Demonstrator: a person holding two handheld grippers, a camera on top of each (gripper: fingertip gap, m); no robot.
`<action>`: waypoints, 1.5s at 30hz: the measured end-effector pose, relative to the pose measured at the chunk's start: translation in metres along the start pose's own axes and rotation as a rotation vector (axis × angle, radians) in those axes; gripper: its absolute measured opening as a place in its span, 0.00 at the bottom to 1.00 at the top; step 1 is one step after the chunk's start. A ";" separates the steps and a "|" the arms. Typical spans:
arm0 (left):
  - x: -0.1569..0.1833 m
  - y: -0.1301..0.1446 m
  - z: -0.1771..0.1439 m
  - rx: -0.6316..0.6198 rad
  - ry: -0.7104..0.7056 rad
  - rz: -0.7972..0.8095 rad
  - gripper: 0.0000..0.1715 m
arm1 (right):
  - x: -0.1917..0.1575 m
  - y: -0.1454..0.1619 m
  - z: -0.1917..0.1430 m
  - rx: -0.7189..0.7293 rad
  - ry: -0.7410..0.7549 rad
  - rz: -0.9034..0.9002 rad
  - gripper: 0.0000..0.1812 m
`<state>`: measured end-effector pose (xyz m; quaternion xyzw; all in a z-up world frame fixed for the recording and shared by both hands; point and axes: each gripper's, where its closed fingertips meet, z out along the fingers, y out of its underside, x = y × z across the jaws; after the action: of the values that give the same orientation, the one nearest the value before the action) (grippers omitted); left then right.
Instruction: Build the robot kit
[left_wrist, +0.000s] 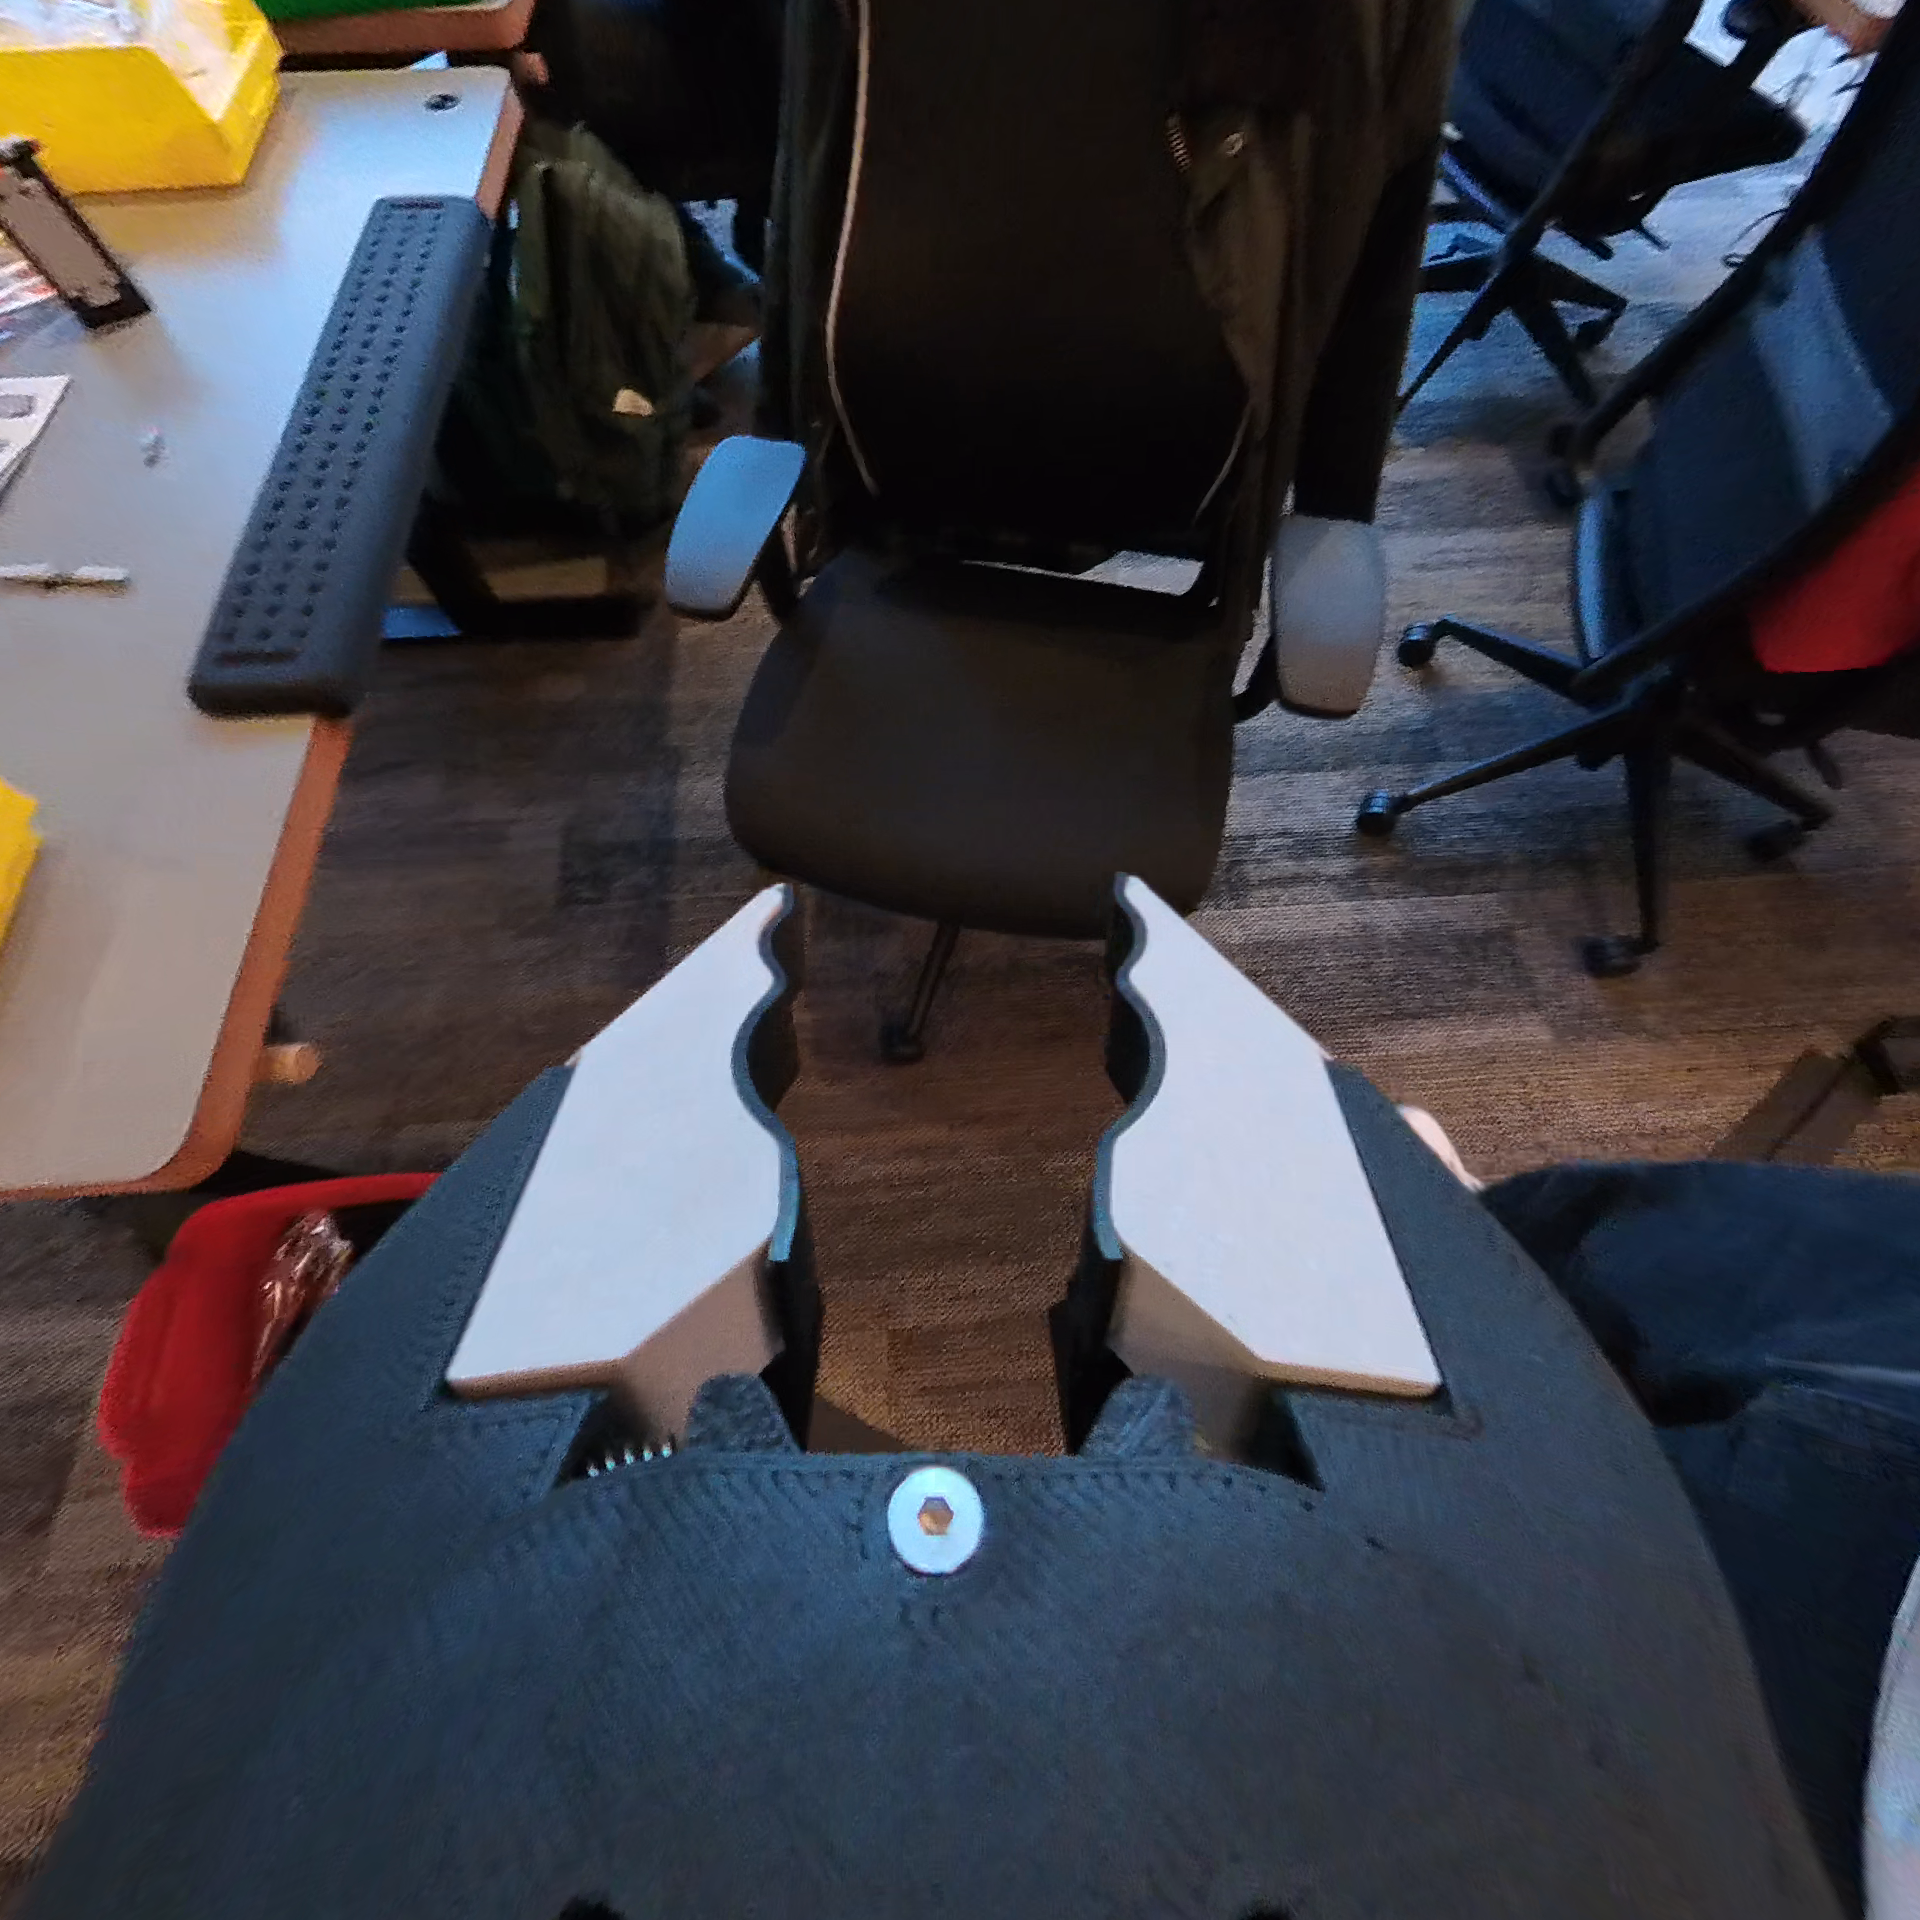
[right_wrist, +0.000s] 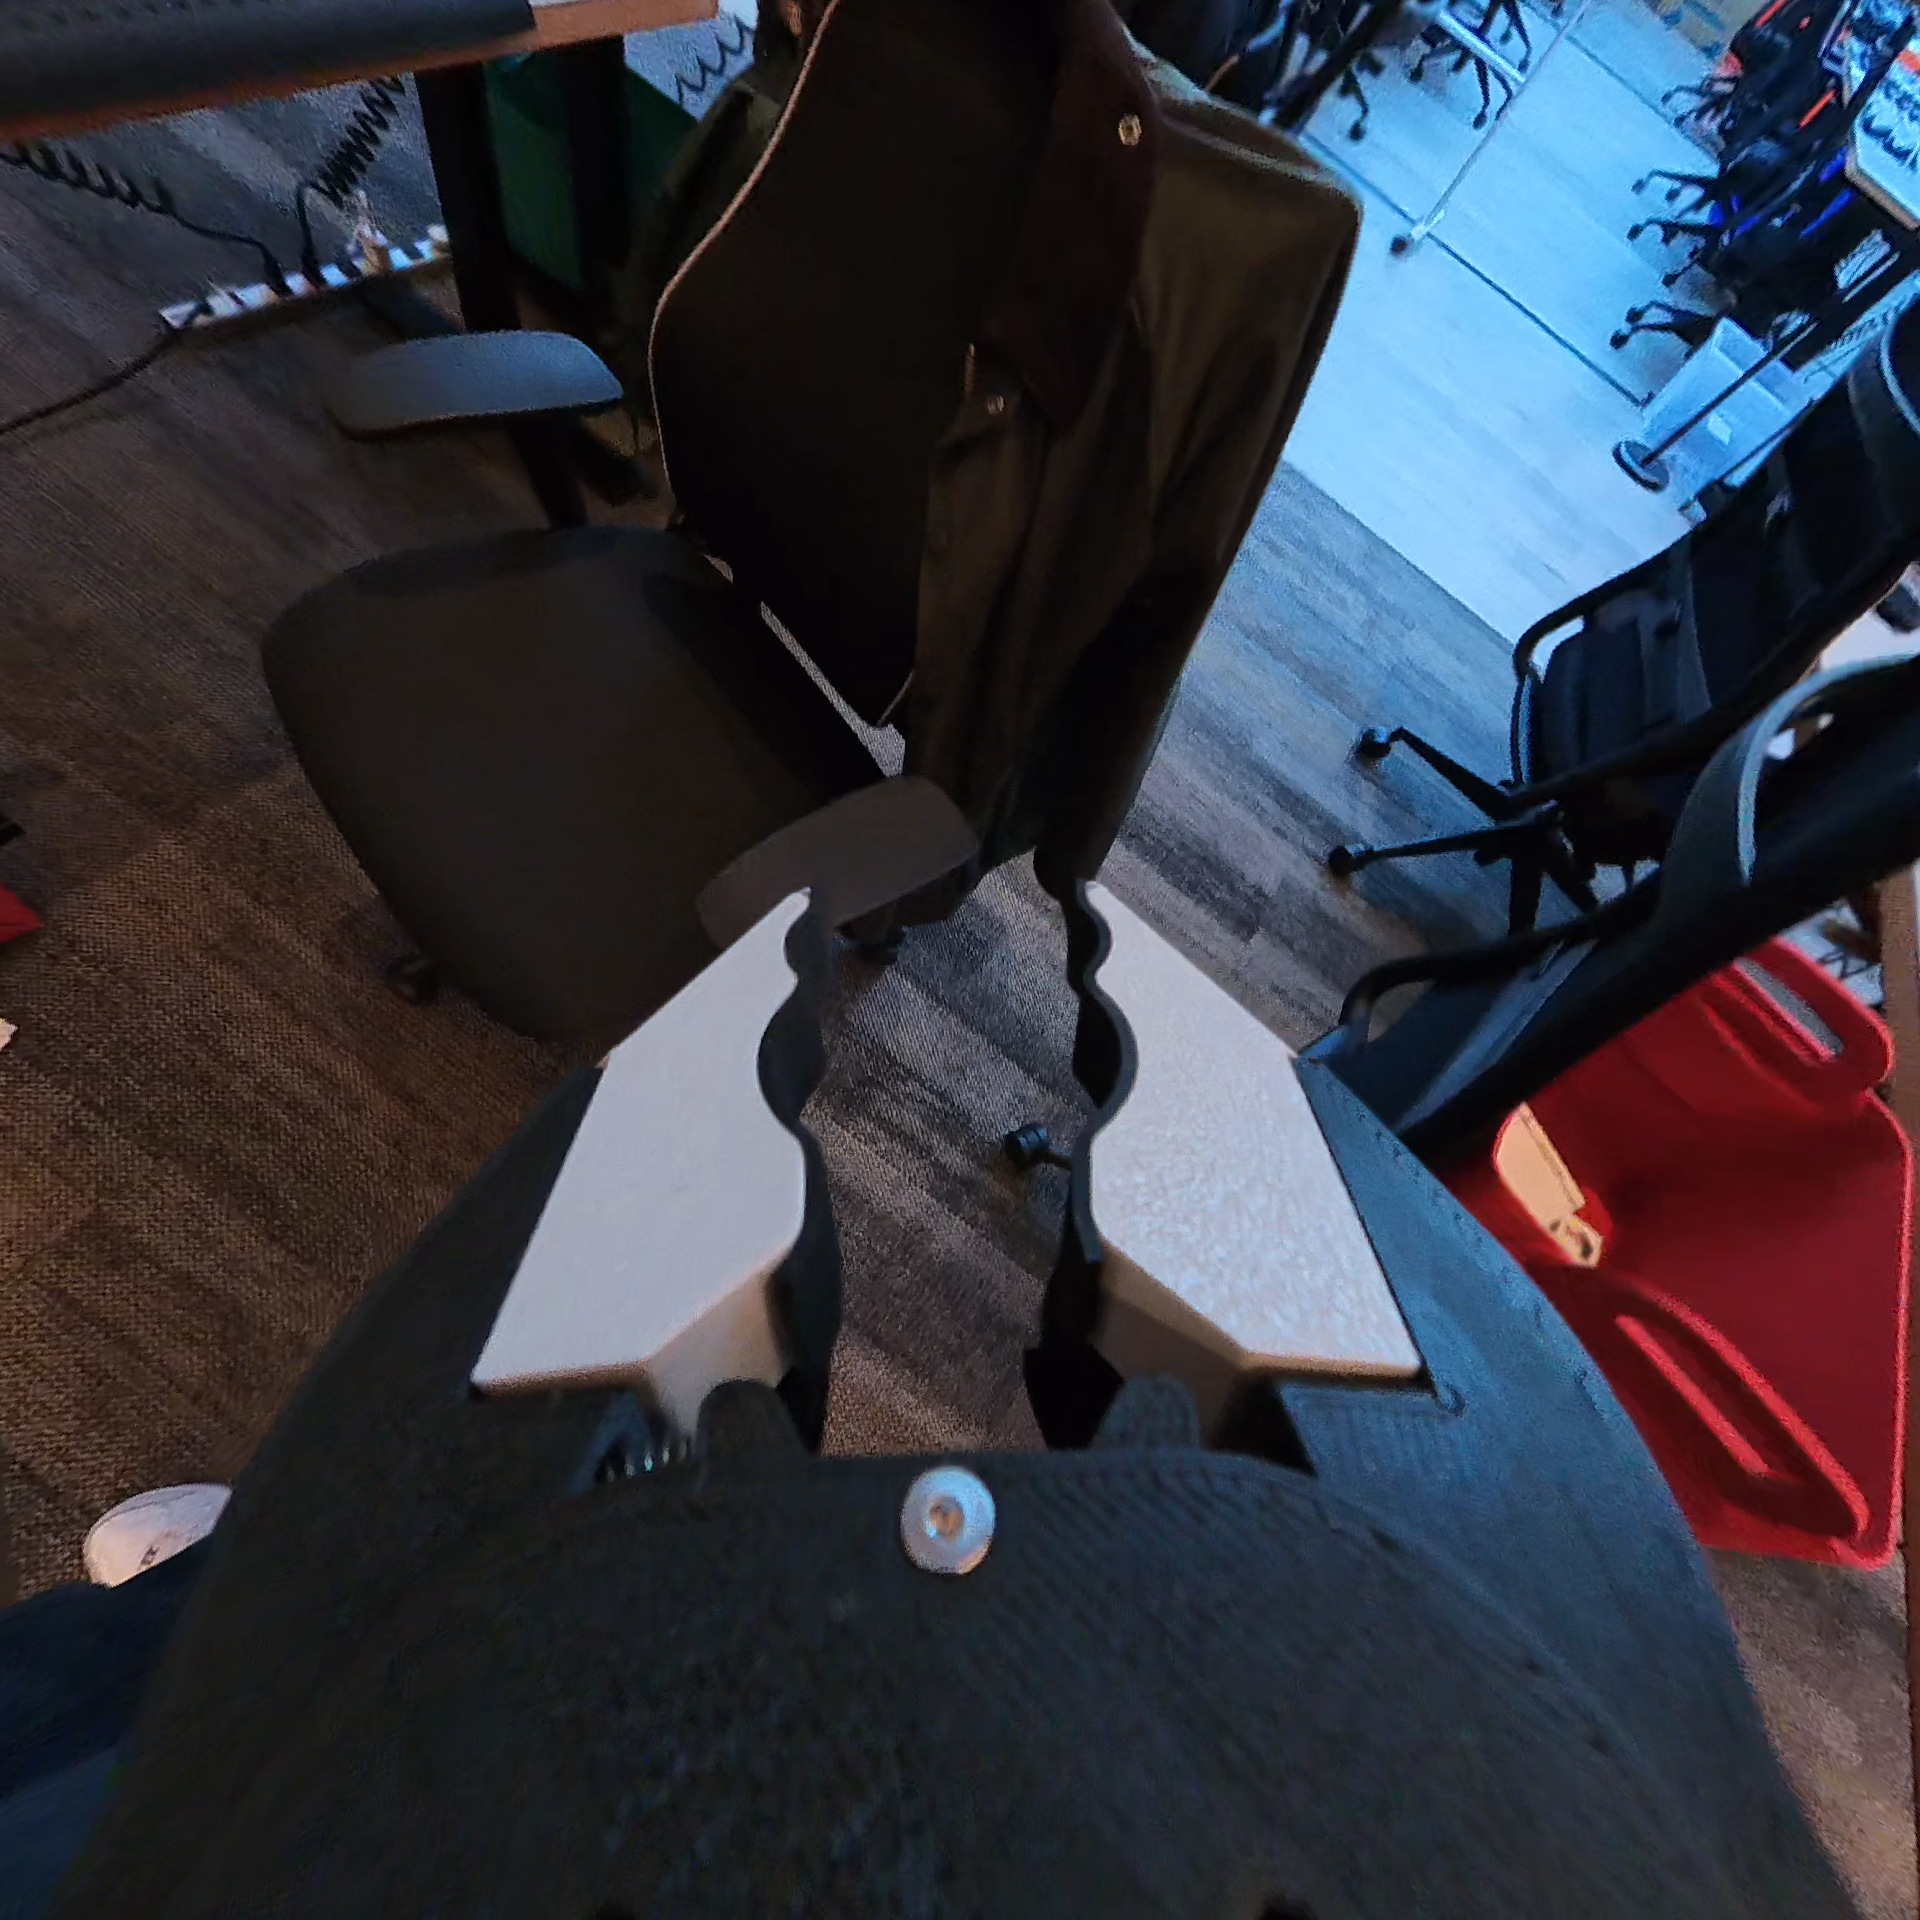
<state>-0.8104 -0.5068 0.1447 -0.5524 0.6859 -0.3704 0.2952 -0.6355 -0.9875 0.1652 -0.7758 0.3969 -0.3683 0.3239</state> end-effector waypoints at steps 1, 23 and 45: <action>0.011 -0.005 0.004 0.007 0.006 0.009 0.33 | 0.003 0.012 -0.004 -0.006 -0.003 0.010 0.24; 0.339 0.038 0.084 -0.006 0.025 -0.292 0.30 | -0.030 0.322 0.077 -0.262 -0.574 0.316 0.09; 0.125 0.304 0.116 -0.077 -0.559 -0.376 0.28 | -0.234 0.688 0.543 -0.466 -0.407 0.245 0.12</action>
<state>-0.9065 -0.6152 -0.1727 -0.7600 0.4782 -0.2264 0.3773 -0.5416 -1.0005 -0.7375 -0.8332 0.4879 -0.0637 0.2523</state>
